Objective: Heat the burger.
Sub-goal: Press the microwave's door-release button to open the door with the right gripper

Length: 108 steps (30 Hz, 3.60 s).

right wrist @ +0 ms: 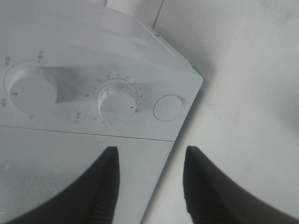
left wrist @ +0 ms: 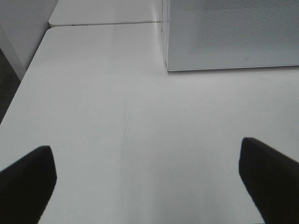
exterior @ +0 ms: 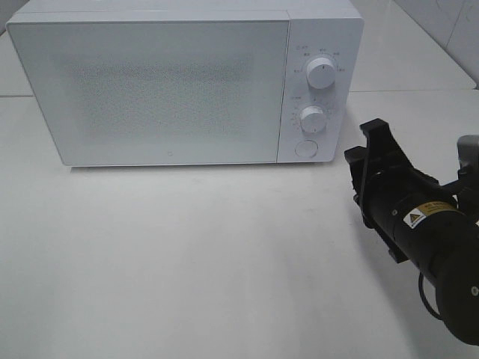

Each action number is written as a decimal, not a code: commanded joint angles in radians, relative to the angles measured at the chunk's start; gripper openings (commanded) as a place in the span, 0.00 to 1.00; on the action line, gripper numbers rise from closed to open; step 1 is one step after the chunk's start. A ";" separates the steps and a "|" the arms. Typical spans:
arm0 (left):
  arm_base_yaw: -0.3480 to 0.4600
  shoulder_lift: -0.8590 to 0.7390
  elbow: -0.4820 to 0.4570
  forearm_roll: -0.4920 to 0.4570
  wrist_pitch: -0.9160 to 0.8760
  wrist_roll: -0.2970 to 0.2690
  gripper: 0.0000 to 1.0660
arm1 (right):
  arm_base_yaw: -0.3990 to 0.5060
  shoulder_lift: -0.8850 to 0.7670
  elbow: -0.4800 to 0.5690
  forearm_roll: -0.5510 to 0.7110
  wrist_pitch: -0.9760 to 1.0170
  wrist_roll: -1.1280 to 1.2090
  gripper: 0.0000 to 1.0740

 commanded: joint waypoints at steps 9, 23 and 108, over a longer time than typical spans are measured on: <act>0.001 -0.017 0.004 -0.001 -0.002 -0.004 0.95 | 0.003 0.002 -0.007 -0.010 0.024 0.256 0.00; 0.001 -0.017 0.004 -0.001 -0.002 -0.004 0.95 | 0.000 0.068 -0.075 0.048 0.081 0.253 0.00; 0.001 -0.017 0.004 -0.001 -0.002 -0.004 0.95 | -0.230 0.491 -0.722 0.018 0.035 0.101 0.00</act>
